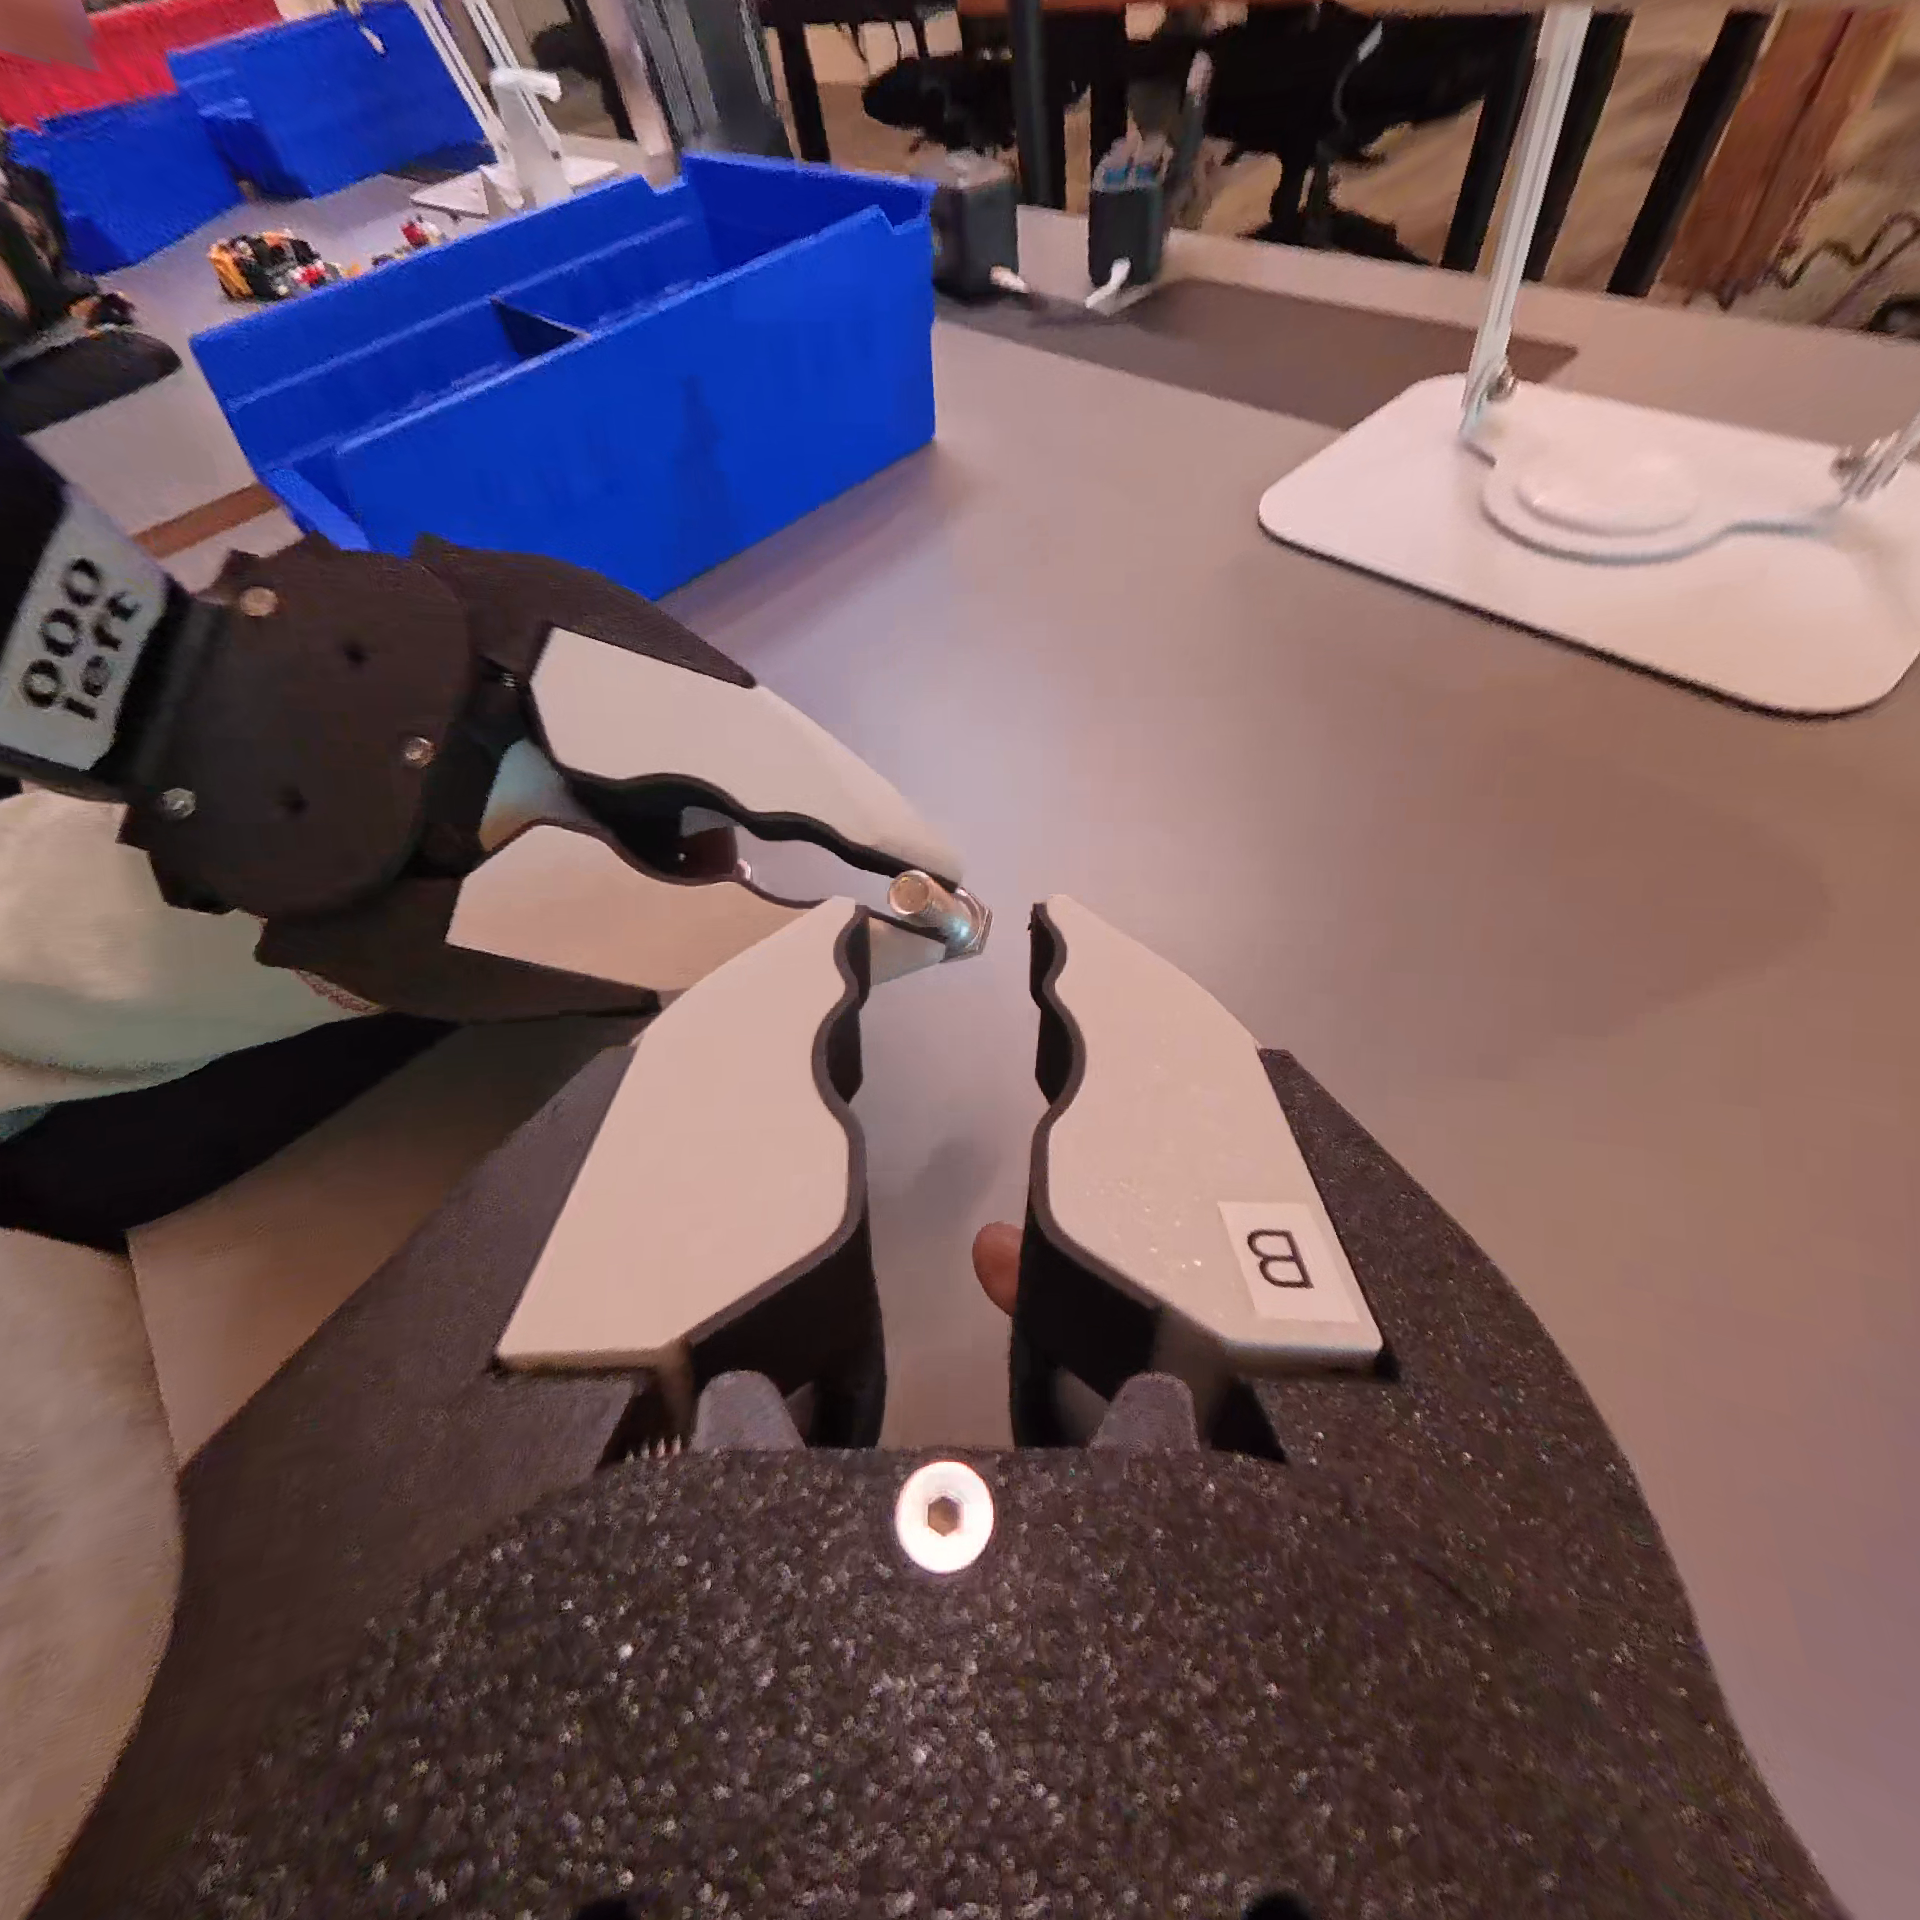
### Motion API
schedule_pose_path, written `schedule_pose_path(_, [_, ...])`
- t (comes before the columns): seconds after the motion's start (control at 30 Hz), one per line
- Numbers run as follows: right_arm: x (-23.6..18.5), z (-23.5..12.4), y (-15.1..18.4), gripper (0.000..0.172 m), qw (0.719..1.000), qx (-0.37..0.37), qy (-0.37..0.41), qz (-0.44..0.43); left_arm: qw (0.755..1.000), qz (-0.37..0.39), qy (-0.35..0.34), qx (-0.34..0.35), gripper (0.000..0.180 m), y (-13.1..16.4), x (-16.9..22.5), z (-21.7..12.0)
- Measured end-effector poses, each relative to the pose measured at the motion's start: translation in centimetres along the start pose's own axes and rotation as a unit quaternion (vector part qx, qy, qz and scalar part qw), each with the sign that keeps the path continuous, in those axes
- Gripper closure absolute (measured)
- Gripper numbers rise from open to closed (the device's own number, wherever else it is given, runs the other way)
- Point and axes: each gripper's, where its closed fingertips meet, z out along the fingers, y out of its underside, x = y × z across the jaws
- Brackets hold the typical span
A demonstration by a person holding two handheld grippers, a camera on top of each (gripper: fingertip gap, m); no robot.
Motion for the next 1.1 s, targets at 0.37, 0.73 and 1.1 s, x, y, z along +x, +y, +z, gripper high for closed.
schedule_pose_path(0.37, [-0.7,0.9,0.8,0.151,0.999,-0.032,-0.015,0.013,0.997,0.075,-0.018,-0.027,0.172,0.4,0.4,0.1])
schedule_pose_path(0.73, [-0.2,0.1,0.5,0.163,0.999,-0.038,-0.026,0.001,1.0,0.021,0.011,-0.012,0.155,0.4,0.3,0.1])
schedule_pose_path(1.1, [-1.8,-0.9,-1.7,0.163,0.995,0.016,-0.094,0.037,0.998,-0.025,0.058,-0.005,0.148,0.5,1.5,0.3])
